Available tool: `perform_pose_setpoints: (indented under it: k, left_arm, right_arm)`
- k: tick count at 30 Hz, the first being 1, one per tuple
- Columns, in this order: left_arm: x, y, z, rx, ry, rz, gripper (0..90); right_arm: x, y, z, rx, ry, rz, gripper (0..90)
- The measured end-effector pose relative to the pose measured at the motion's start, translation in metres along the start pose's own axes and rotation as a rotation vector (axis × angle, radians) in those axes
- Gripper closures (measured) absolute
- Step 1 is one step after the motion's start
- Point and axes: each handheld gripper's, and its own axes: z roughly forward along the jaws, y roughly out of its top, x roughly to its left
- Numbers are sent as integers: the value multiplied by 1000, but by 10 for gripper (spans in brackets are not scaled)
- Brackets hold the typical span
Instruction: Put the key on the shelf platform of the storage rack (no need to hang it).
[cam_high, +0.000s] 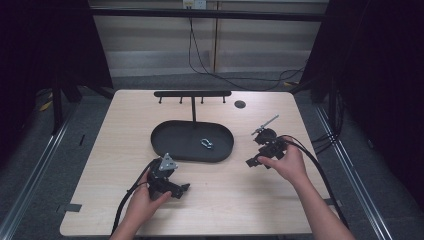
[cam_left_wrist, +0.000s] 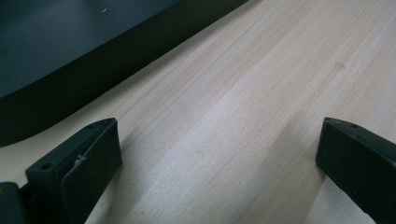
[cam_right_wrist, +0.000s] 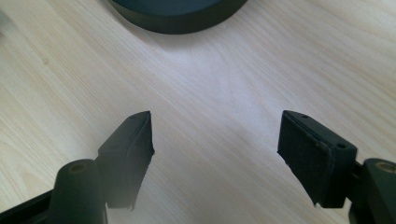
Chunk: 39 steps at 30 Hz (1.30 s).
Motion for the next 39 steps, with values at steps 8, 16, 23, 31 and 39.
perform_pose_setpoints:
  k: [8, 16, 23, 31, 39]
  left_arm:
    - [0, 0, 0, -1, 0, 1, 0]
    - [0, 0, 0, 2, 1, 0, 0]
    - [0, 0, 0, 1, 1, 2, 0]
    - [0, 0, 0, -1, 0, 2, 0]
    - [0, 0, 0, 1, 0, 1, 0]
  right_arm:
    - [-6, -11, -3, -18, 1, 16, 263]
    - [-10, -25, -2, -36, 7, 33, 261]
    - [-15, -40, -2, -50, 3, 49, 261]
    - [-19, -53, 1, -68, 4, 70, 261]
    - [-22, -63, 1, -72, -3, 81, 261]
